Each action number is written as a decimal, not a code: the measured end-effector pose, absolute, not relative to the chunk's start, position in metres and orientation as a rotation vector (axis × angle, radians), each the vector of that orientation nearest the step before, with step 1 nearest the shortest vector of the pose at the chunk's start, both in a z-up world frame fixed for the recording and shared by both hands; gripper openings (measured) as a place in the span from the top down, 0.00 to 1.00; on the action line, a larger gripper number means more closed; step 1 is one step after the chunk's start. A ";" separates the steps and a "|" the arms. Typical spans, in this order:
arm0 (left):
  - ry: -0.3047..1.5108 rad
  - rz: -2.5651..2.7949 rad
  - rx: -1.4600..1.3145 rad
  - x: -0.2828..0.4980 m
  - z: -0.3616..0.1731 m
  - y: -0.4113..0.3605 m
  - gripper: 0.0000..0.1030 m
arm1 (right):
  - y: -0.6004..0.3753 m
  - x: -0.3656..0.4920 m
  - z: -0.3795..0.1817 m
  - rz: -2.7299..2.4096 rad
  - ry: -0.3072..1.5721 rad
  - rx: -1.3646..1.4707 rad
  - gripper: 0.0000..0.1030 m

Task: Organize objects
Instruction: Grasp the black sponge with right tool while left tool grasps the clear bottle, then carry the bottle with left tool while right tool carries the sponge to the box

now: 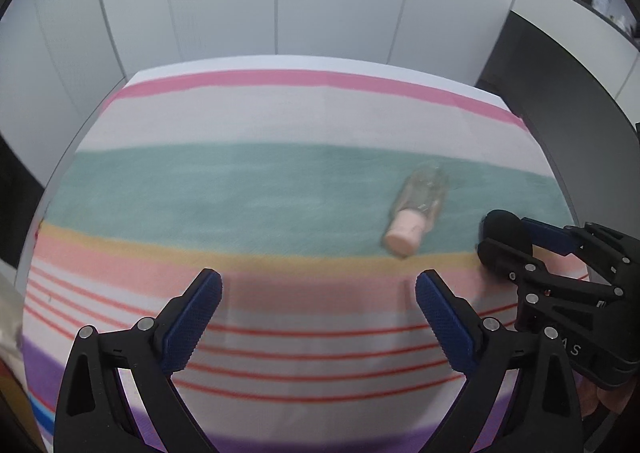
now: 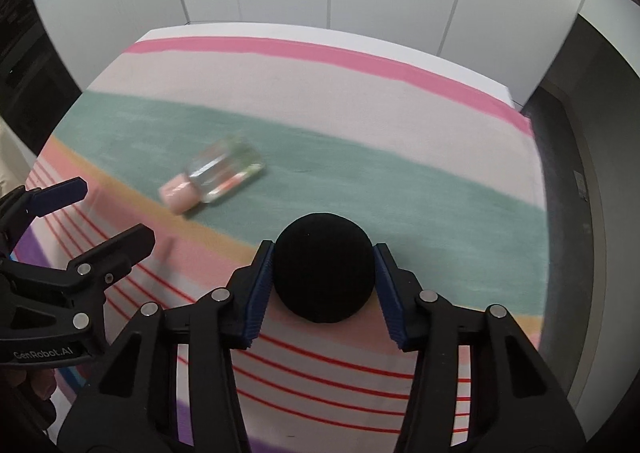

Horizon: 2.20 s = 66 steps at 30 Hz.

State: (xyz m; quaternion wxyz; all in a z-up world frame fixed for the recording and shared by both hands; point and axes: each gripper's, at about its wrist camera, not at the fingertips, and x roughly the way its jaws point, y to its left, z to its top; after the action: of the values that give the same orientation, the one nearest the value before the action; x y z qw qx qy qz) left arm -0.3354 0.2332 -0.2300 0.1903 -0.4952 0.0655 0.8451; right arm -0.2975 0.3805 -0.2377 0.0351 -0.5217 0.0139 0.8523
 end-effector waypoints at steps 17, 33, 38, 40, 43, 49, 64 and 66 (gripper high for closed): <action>0.350 2.270 -1.366 -0.346 -0.225 0.313 0.73 | 0.413 -0.287 -0.219 2.576 0.077 -1.591 0.51; 0.177 2.385 -1.294 -0.279 -0.087 0.249 0.74 | 0.378 -0.236 -0.092 2.683 0.127 -1.477 0.51; 0.120 2.419 -1.246 -0.240 -0.042 0.218 0.74 | 0.360 -0.207 -0.056 2.721 0.144 -1.450 0.51; 0.092 2.432 -1.236 -0.225 -0.030 0.200 0.74 | 0.352 -0.193 -0.043 2.742 0.139 -1.437 0.51; 0.048 2.448 -1.230 -0.205 -0.017 0.175 0.74 | 0.339 -0.172 -0.029 2.765 0.112 -1.434 0.51; -0.032 2.478 -1.191 -0.184 0.006 0.139 0.74 | 0.317 -0.156 0.001 2.832 0.095 -1.388 0.51; -0.148 2.582 -1.181 -0.192 0.006 0.064 0.74 | 0.259 -0.191 -0.004 2.923 0.061 -1.418 0.51; -0.167 2.599 -1.184 -0.192 0.006 0.051 0.74 | 0.244 -0.195 -0.004 2.942 0.038 -1.423 0.51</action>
State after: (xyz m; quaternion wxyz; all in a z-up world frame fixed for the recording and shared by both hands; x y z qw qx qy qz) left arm -0.1919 0.0507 0.0062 0.1398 -0.4098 -0.0579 0.8995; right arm -0.1948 0.2441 -0.0040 -0.0635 -0.4345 0.0117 0.8983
